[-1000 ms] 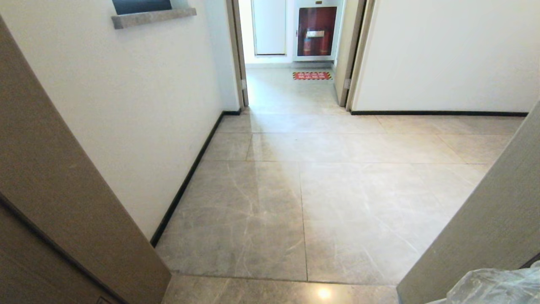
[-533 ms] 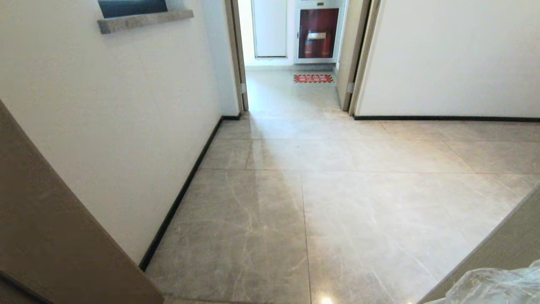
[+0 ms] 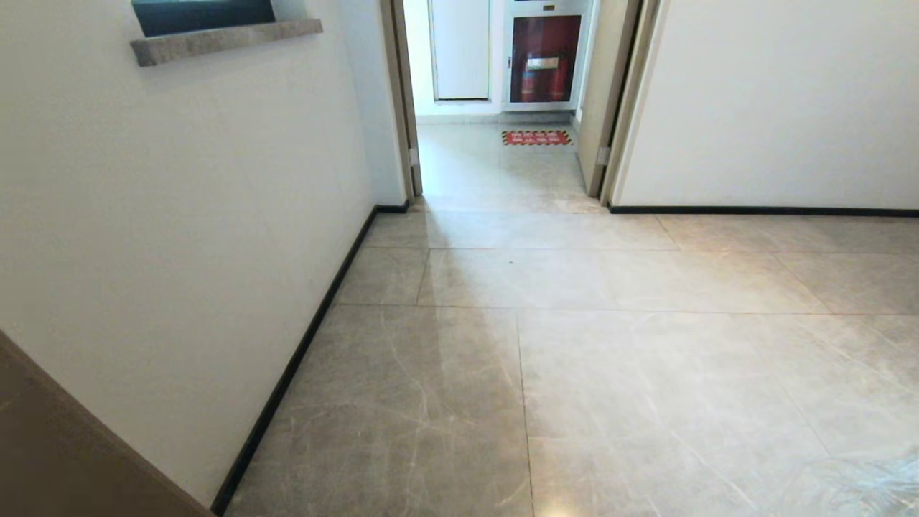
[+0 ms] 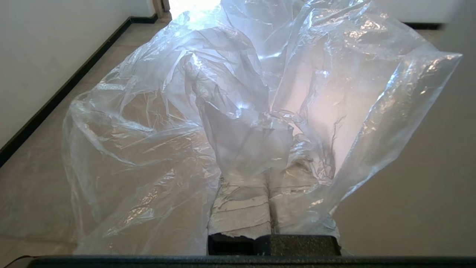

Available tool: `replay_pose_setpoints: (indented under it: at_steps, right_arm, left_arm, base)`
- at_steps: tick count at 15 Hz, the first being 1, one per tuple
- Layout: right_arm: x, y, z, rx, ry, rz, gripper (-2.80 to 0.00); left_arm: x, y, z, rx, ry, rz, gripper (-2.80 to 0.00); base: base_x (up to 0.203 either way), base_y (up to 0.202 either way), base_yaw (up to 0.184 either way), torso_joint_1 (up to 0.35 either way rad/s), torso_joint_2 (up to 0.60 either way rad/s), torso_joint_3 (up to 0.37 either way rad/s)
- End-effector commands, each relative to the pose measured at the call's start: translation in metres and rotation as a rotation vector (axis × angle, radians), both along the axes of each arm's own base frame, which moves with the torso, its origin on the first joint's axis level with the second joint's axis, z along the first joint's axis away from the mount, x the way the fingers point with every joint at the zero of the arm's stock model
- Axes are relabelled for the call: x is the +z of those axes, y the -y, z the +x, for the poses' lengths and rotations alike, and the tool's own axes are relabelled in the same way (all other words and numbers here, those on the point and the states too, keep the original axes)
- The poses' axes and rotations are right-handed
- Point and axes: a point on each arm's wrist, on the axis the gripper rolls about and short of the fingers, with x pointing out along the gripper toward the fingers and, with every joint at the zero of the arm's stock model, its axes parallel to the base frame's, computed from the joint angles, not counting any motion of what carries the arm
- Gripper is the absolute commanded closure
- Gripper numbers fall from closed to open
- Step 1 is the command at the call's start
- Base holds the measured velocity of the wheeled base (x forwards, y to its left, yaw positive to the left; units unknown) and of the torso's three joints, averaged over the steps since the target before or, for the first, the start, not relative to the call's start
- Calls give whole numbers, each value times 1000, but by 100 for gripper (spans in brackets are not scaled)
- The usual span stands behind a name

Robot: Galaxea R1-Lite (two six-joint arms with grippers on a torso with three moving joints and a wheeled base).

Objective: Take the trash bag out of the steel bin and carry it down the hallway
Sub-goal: Put the trash bag at the door

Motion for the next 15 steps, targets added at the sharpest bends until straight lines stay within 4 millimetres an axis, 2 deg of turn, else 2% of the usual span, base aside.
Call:
replay_pose_setpoints:
  at_steps: [1,15]
  right_arm:
    - [0,0,0,1,-2,0,0]
    - [0,0,0,1,-2,0,0]
  left_arm:
    - [0,0,0,0,-1,0,0]
    - [0,0,0,0,0,-1,0]
  base:
    - [190,0,2,2,2,2]
    - [195,0,0,3,4,4]
